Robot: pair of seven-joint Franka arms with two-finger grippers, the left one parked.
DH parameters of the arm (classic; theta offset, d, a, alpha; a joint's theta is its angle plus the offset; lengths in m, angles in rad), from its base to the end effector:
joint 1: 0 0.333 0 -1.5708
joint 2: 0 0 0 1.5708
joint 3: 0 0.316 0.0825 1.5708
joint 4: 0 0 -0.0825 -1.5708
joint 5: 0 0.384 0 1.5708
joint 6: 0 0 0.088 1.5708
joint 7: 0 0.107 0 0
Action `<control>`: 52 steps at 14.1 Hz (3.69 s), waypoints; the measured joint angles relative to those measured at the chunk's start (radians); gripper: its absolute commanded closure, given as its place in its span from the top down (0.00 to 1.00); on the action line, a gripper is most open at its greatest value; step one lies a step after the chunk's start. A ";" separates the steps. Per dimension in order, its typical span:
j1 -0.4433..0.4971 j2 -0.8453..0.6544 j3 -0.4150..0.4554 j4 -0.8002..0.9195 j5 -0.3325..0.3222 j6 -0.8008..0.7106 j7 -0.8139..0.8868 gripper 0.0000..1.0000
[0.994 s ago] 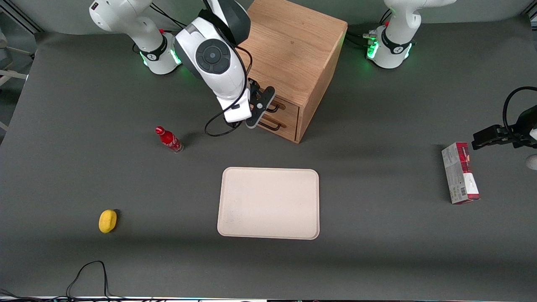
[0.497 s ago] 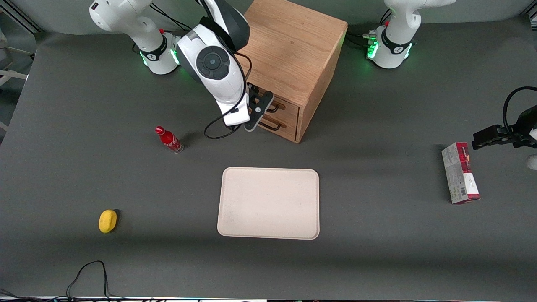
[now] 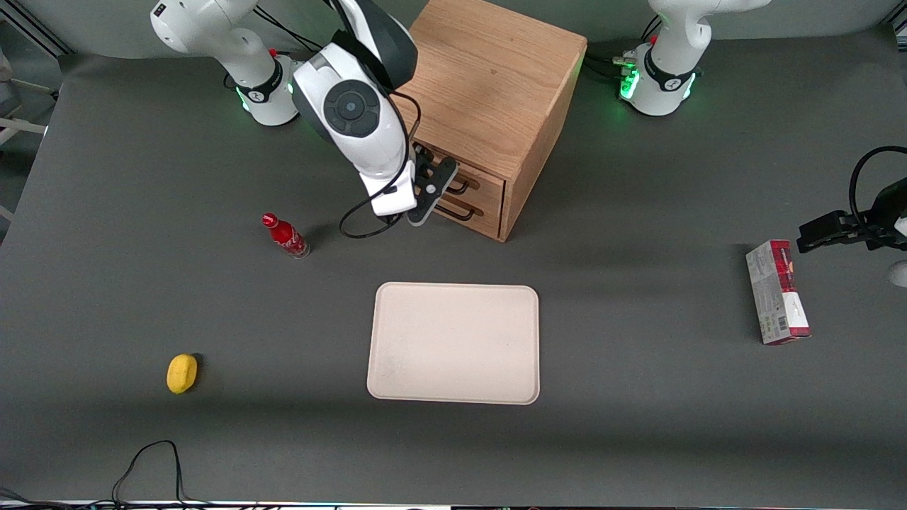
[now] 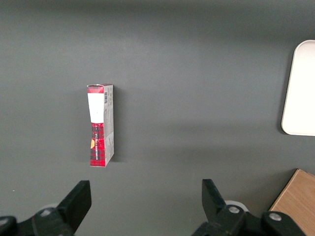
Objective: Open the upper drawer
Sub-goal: 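Pull the handle with the right gripper, sliding the drawer out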
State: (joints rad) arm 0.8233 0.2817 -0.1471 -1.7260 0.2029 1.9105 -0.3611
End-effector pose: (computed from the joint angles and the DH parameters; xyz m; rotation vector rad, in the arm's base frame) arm 0.4760 0.4093 0.4133 -2.6633 -1.3940 0.1728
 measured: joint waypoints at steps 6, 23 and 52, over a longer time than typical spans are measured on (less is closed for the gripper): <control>-0.071 0.031 -0.005 0.030 0.000 0.002 -0.071 1.00; -0.174 0.196 -0.006 0.249 -0.015 -0.035 -0.099 1.00; -0.307 0.323 -0.005 0.540 -0.015 -0.173 -0.115 1.00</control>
State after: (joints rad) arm 0.5161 0.6048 -0.1525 -1.1861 0.1880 1.7370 -0.4757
